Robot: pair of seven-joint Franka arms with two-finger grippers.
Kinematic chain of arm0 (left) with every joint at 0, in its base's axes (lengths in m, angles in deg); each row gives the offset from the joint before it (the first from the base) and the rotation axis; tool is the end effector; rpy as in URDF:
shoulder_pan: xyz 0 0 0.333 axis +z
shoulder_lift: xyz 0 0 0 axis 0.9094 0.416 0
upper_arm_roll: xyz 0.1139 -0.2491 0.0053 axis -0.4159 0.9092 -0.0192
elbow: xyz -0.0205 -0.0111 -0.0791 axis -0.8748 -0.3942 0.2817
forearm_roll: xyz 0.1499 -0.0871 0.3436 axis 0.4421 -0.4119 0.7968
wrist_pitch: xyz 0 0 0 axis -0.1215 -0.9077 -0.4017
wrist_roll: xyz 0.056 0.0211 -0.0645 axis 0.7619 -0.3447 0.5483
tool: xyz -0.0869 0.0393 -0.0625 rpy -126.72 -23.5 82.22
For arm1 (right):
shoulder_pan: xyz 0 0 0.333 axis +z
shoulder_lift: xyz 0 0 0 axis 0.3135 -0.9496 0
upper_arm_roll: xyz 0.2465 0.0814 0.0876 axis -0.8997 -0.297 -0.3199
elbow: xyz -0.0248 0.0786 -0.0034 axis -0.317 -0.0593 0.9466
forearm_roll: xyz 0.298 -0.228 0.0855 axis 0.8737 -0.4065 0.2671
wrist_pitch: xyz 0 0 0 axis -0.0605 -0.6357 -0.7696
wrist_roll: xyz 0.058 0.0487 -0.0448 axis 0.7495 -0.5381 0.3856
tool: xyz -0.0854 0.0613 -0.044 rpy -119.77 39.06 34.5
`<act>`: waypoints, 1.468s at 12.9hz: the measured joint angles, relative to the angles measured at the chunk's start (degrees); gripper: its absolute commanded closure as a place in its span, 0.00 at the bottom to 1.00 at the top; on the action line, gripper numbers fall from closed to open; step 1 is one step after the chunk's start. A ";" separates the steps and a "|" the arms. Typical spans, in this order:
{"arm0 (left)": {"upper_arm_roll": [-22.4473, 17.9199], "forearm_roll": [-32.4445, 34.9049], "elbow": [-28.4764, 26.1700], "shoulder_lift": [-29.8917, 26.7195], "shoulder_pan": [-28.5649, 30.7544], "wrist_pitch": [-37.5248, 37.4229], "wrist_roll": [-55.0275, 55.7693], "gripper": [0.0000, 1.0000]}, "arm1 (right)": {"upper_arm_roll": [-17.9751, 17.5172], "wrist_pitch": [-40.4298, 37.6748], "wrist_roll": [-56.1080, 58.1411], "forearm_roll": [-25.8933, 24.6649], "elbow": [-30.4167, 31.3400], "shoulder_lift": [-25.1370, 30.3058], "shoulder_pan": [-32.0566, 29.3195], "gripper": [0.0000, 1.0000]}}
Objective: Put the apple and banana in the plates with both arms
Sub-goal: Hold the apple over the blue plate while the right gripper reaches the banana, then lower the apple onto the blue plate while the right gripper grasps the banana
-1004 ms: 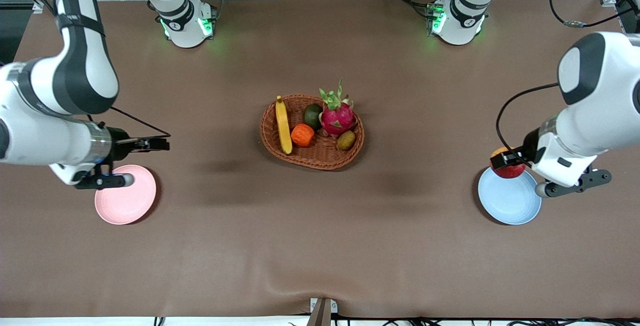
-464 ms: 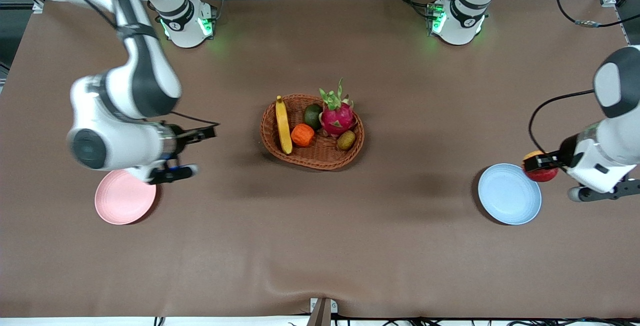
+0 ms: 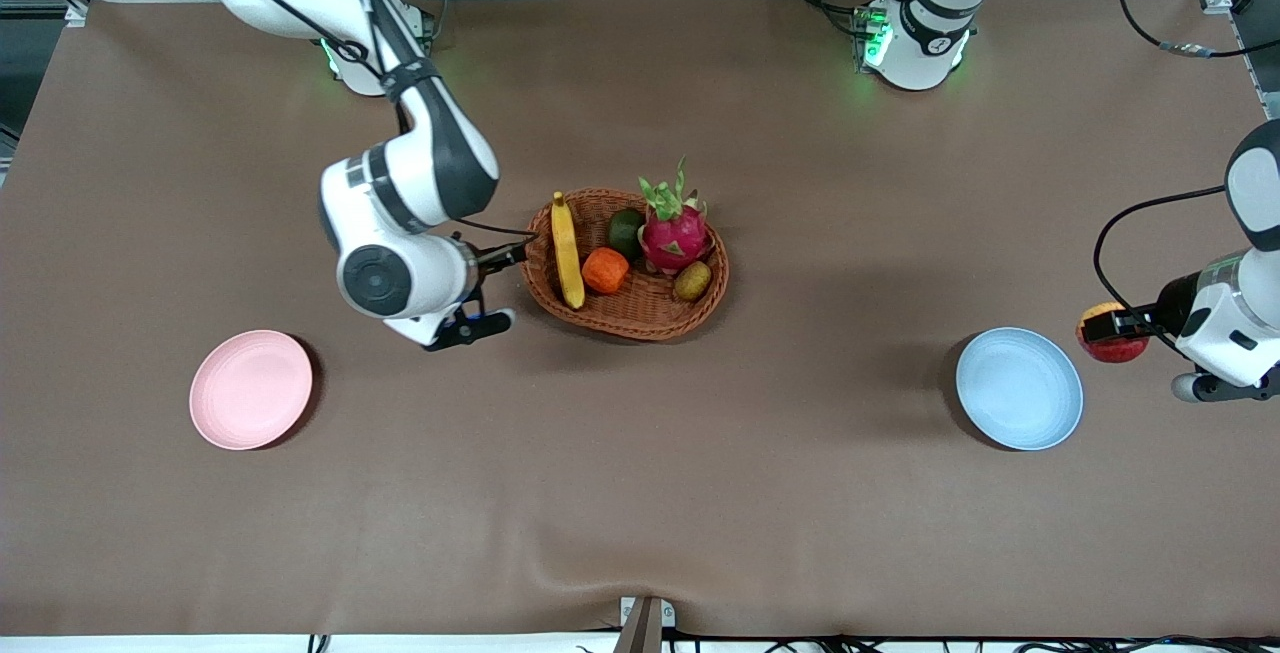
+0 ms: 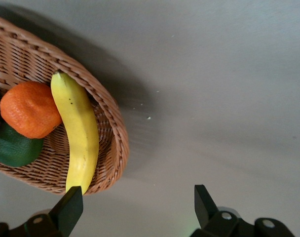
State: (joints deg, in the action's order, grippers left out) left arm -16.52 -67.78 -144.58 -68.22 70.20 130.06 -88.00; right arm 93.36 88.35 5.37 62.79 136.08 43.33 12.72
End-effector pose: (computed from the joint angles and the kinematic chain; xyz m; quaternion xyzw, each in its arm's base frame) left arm 0.6326 0.0570 0.3877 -0.9979 -0.0538 0.0344 0.0135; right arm 0.5335 0.2822 0.2663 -0.9686 -0.1313 0.2058 0.0461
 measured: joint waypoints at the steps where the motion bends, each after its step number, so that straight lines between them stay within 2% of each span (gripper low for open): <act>1: 0.01 0.00 -2.81 0.24 0.72 4.44 -0.74 1.00 | 0.00 0.83 -0.82 0.01 0.84 0.00 1.06 0.00; 4: 0.05 -0.02 -7.67 1.87 2.47 12.12 -2.37 1.00 | -0.02 1.75 -6.81 0.03 1.73 -0.09 5.68 0.00; 7: 0.44 -2.51 -8.09 4.60 2.83 16.66 -2.40 1.00 | 0.02 4.44 -12.81 -0.01 2.51 -1.73 10.38 0.00; 11: 0.75 -5.03 -7.49 11.82 2.92 22.89 -2.40 1.00 | 0.16 6.67 -13.43 -2.64 2.56 -3.83 11.54 0.00; 12: 0.74 -7.18 -6.65 13.17 3.01 23.23 -2.42 0.95 | 0.18 6.85 -14.08 -2.98 2.59 -4.30 12.11 0.00; 14: 0.74 -10.06 -5.46 14.51 3.03 23.27 -2.45 0.81 | 0.17 7.29 -15.59 -3.37 2.62 -5.11 14.00 0.00; 17: 0.75 -10.50 -5.35 15.32 3.03 23.17 -2.45 0.64 | 0.26 8.24 -16.32 -3.85 3.51 -5.94 14.95 0.00; 18: 0.75 -10.51 -5.35 15.54 3.04 23.05 -2.45 0.40 | 0.28 8.83 -16.74 -3.85 3.95 -6.07 15.02 0.00; 19: 0.75 -10.51 -5.35 15.66 3.05 22.87 -2.45 0.00 | 0.28 9.17 -17.50 -3.87 4.11 -6.23 15.30 0.00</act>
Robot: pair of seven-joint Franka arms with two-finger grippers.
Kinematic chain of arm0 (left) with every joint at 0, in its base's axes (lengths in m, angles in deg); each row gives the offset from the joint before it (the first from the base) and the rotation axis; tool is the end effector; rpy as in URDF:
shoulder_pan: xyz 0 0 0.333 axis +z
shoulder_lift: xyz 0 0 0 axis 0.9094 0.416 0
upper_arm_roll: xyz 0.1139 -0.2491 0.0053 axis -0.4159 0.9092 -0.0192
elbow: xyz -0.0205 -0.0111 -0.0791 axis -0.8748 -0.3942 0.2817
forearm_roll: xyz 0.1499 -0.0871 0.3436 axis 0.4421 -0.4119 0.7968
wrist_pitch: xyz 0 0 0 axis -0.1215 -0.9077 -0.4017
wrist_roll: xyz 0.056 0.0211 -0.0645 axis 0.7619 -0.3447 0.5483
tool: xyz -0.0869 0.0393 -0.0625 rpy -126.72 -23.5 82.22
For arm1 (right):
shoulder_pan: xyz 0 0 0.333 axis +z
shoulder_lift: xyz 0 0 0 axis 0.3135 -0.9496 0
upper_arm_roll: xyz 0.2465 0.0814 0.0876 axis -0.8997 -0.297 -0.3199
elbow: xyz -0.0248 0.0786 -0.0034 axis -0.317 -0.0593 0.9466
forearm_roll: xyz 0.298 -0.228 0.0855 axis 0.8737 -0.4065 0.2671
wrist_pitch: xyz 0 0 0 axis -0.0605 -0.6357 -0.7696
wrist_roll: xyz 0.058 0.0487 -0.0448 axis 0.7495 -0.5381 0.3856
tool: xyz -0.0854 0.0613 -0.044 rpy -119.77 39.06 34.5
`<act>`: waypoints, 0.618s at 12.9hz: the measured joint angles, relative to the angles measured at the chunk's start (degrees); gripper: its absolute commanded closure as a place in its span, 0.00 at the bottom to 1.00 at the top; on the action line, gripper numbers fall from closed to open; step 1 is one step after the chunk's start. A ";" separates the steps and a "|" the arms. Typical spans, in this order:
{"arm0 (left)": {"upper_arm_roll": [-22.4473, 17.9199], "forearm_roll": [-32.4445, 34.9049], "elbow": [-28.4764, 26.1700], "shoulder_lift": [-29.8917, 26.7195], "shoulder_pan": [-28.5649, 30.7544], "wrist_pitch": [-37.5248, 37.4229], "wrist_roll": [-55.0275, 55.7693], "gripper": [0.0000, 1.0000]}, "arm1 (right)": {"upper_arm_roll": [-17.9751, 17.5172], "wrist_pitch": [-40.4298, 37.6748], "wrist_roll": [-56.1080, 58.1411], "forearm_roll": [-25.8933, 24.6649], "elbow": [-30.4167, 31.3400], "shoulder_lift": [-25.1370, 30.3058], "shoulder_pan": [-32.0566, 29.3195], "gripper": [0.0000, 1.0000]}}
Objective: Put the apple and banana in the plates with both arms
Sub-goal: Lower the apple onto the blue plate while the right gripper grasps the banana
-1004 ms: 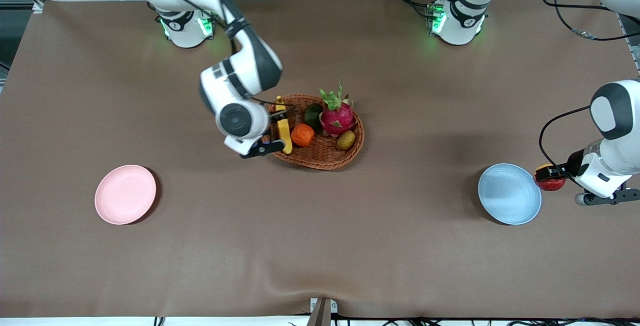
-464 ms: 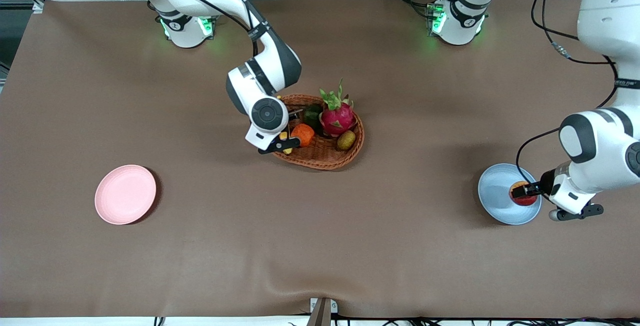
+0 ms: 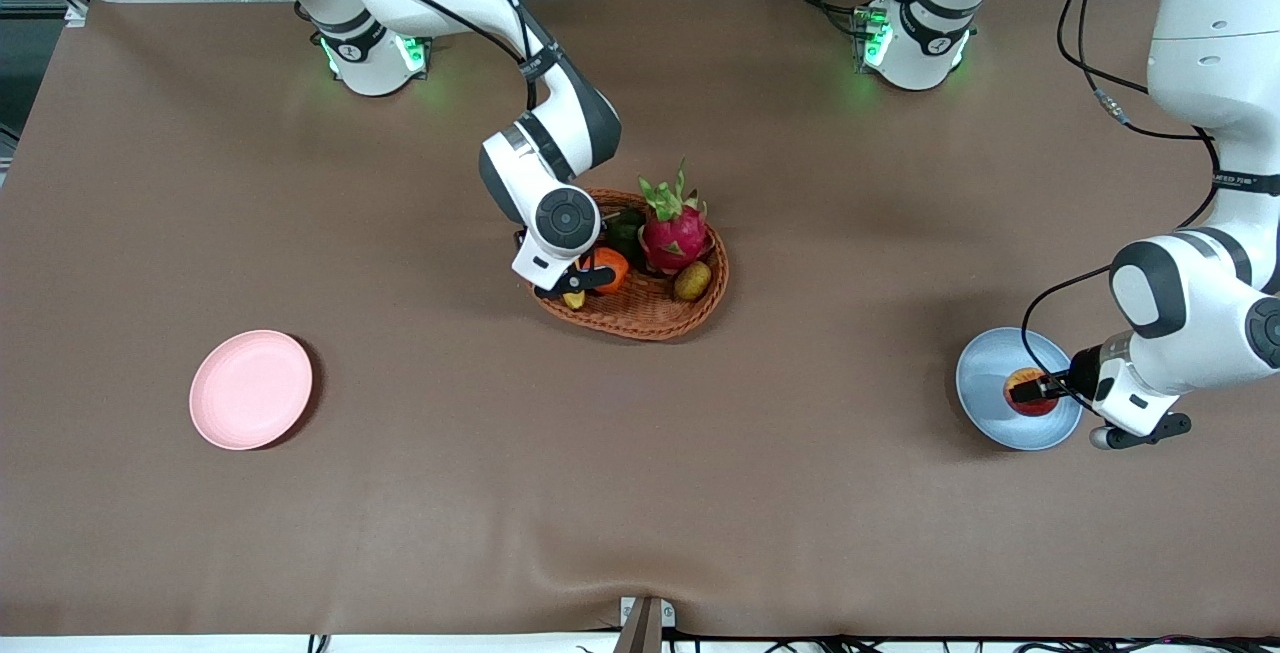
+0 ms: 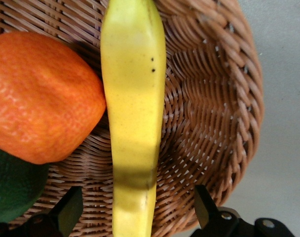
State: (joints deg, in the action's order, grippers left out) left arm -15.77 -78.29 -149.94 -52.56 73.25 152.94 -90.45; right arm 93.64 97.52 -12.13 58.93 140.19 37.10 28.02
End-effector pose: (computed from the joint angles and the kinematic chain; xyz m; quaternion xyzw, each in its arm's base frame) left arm 0.6452 0.0774 0.2020 0.9921 0.1076 -0.0135 0.0629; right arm 0.4405 0.3935 0.1790 0.9728 0.1099 -0.1958 0.0572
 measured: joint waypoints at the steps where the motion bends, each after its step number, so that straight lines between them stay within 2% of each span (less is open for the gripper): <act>1: 0.00 0.00 0.00 0.02 0.00 -0.10 0.00 0.00 | 0.00 0.21 -0.69 -0.06 0.01 -0.18 0.41 0.00; 5: 0.12 -0.05 0.73 -0.55 -0.07 -0.88 0.00 0.00 | 0.02 1.08 -2.42 -0.30 0.05 -1.04 1.46 0.00; 6: 0.17 -0.07 1.18 -1.50 -0.08 -1.76 0.01 0.00 | 0.03 1.11 -2.45 -0.31 0.07 -1.13 1.47 0.20; 8: 0.35 -0.09 1.97 -4.93 -0.19 -5.20 0.18 0.00 | 0.03 1.12 -2.46 -0.50 0.12 -1.28 1.59 0.75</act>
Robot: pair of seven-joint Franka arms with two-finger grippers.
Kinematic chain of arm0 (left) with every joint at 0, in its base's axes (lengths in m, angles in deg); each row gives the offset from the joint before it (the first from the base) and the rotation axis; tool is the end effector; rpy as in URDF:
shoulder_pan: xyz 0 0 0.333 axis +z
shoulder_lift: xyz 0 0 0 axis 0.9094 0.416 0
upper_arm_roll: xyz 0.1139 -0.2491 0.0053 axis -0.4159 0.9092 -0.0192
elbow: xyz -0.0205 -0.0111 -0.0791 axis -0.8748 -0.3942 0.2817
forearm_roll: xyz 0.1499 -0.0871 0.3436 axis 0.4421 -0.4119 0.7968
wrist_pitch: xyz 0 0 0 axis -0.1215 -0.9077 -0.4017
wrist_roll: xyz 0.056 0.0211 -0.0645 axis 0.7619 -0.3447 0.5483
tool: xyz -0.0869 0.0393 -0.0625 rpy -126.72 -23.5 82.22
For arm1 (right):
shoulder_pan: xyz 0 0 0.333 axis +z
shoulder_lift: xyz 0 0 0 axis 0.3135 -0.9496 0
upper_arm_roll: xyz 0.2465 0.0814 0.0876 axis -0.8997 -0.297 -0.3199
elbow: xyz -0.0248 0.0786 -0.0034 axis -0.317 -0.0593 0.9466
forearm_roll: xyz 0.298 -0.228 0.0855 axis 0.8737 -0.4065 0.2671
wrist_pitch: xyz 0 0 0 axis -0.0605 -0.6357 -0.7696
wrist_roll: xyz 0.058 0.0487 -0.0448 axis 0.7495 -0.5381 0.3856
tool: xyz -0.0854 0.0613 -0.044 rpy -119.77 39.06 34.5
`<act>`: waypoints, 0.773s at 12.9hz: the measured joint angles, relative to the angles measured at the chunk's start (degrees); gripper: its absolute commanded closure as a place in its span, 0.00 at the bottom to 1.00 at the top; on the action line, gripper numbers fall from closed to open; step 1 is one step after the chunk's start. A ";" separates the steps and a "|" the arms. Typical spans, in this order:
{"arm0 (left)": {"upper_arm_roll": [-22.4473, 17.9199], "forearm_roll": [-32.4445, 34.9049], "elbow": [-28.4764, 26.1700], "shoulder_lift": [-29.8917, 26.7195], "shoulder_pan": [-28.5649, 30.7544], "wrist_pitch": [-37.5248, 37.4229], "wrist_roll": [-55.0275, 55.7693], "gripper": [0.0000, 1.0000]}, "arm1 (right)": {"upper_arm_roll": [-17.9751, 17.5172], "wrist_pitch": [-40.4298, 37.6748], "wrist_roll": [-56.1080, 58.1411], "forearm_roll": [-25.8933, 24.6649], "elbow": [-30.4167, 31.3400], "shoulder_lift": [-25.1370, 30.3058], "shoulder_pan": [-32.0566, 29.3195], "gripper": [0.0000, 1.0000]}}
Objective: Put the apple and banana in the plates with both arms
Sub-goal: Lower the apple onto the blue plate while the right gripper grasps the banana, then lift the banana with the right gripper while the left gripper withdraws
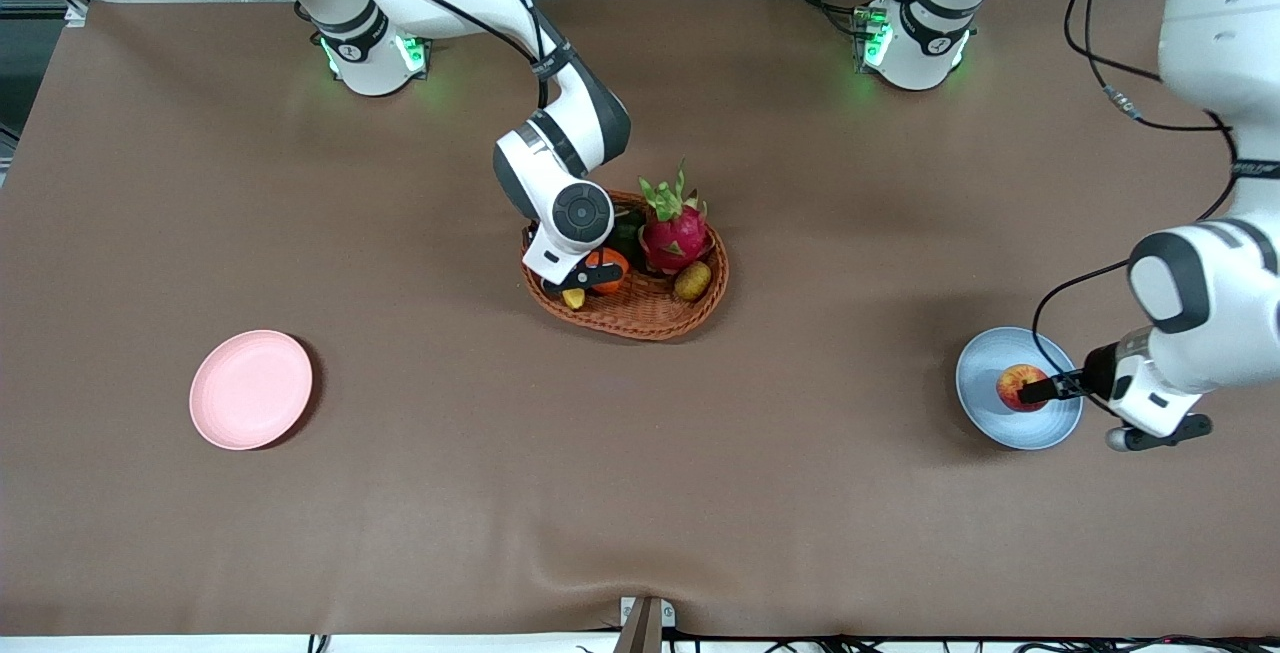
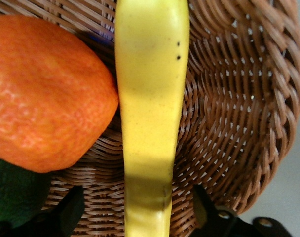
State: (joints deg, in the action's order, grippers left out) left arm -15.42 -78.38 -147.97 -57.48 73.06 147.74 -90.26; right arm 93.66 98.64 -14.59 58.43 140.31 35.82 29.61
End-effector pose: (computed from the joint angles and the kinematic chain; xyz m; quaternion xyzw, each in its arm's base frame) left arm 0.6538 0.0707 0.2655 0.9927 0.0988 0.0012 0.0686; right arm 0.4293 0.4033 0.1658 0.9733 0.1033 -0.1924 0.0704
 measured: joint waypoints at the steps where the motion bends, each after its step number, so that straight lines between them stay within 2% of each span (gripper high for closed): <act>1: 0.12 0.00 0.19 -2.29 -0.08 -2.14 0.15 0.00 | 0.00 0.03 -0.21 -0.14 0.03 -0.15 0.07 0.91; 2: 0.22 0.00 0.27 -4.82 -0.16 -4.27 0.30 0.00 | 0.00 0.25 -0.90 -0.22 0.07 -0.32 0.11 1.00; 7: 1.04 0.00 0.43 -15.68 -0.32 -11.55 0.87 0.00 | 0.42 0.50 -3.70 -0.42 -0.40 0.07 0.11 1.00; 10: 2.35 2.21 0.54 -21.58 -0.38 -15.88 3.00 0.00 | 1.44 -4.57 -3.95 -0.42 -2.43 3.80 -1.58 1.00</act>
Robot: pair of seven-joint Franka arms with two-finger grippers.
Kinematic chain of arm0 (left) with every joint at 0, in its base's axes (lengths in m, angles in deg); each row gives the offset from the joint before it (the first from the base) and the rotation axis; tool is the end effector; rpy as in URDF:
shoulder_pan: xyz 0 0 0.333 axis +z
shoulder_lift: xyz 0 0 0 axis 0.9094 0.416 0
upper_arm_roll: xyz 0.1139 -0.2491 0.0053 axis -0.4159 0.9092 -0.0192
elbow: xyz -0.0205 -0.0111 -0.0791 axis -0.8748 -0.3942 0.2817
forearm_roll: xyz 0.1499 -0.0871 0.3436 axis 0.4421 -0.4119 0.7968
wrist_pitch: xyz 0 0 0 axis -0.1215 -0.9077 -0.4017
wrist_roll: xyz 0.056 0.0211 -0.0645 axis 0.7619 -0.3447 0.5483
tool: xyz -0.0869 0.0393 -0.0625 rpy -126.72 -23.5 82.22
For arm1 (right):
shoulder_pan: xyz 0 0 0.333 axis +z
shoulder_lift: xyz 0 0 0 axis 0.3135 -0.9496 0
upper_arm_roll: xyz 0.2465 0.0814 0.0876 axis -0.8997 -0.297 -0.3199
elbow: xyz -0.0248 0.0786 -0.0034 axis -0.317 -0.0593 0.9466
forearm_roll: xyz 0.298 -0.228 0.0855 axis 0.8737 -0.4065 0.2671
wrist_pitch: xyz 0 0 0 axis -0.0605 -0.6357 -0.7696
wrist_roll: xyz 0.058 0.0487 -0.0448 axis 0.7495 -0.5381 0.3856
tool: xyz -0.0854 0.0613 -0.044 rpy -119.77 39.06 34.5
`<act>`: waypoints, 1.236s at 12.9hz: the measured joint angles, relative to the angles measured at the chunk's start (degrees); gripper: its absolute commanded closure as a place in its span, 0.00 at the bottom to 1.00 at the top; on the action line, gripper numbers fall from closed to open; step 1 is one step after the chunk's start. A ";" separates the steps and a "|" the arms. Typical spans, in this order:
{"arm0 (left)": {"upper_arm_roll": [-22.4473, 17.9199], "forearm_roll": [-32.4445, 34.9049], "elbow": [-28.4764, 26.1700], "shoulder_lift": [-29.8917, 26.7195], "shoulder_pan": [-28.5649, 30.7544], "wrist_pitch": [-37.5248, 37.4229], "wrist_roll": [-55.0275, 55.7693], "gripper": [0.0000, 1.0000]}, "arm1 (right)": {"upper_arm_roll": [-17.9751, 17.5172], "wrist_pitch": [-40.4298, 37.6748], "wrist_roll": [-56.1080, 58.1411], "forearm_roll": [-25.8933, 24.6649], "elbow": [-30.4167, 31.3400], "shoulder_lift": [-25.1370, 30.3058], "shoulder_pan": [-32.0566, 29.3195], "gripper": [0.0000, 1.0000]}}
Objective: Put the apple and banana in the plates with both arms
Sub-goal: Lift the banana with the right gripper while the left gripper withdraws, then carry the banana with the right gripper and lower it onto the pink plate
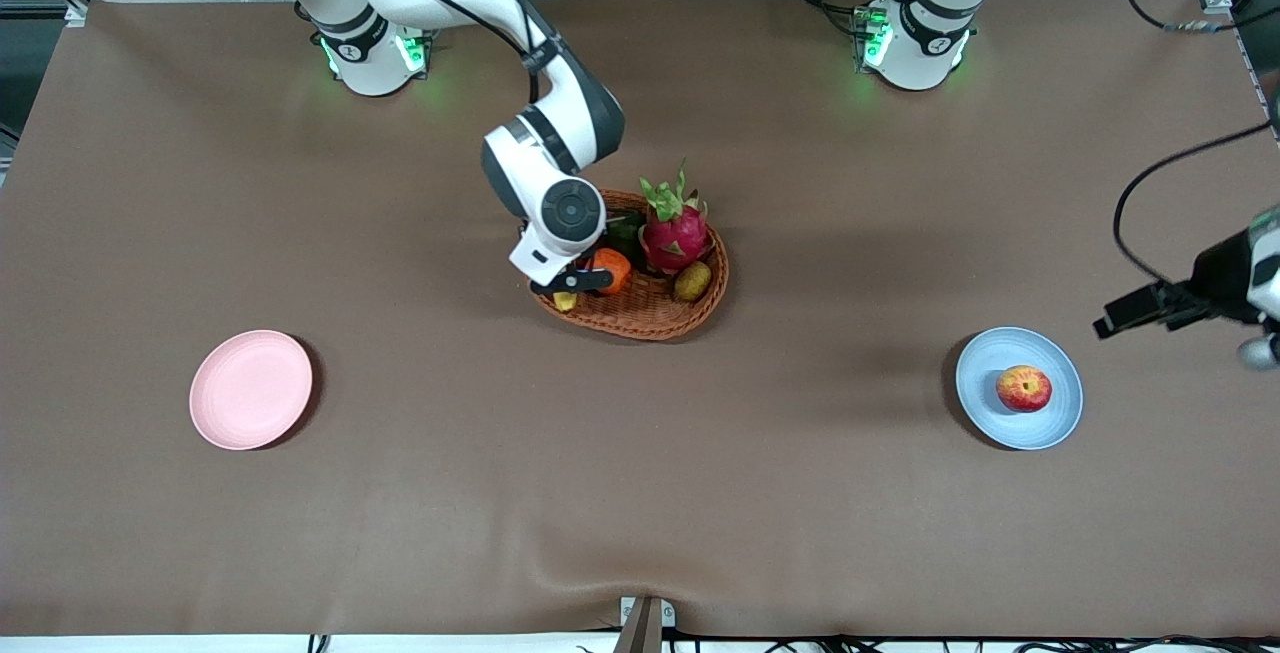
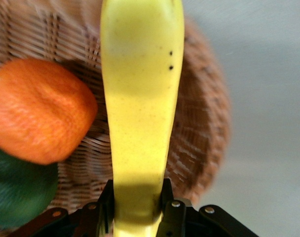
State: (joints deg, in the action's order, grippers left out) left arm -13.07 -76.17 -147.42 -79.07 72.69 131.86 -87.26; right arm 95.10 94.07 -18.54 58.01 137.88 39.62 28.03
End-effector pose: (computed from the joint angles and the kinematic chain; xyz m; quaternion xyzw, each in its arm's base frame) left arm 0.6112 0.0351 0.4861 0.9942 0.0724 0.0524 0.0607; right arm 0.4571 0.3906 0.2187 0.9803 0.0532 -0.1783 0.0659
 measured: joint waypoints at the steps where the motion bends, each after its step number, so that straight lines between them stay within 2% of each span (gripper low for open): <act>1: 0.93 2.04 0.01 -1.92 -0.02 -1.46 1.42 0.00 | 0.08 -2.50 0.00 0.00 -1.39 1.43 -1.05 1.00; 4: 2.41 5.29 0.78 -5.87 -0.14 -7.52 3.84 0.00 | 0.33 -7.30 -0.20 -0.02 -5.13 4.56 -3.80 1.00; 7: 2.35 5.44 4.64 -6.48 -0.07 -14.66 3.90 0.00 | 0.71 -8.38 -0.17 -0.10 -5.53 6.29 -8.98 1.00; 12: 2.35 5.49 7.33 -6.89 -0.04 -17.39 3.90 0.00 | 1.07 -12.01 8.31 -0.31 -5.65 9.17 -21.55 1.00; 13: 2.32 5.49 7.73 -7.09 -0.42 -18.09 3.90 0.00 | 1.14 -12.75 10.89 -1.03 -5.66 9.65 -24.59 1.00; 16: 0.70 5.49 8.43 -9.30 -4.28 -20.26 4.12 0.00 | 1.23 -13.31 17.63 -9.50 -5.29 9.72 -31.85 1.00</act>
State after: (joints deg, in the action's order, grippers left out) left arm -12.37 -70.68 -138.99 -88.37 68.41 111.60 -83.14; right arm 96.33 80.76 -0.91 48.51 132.59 49.33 -3.82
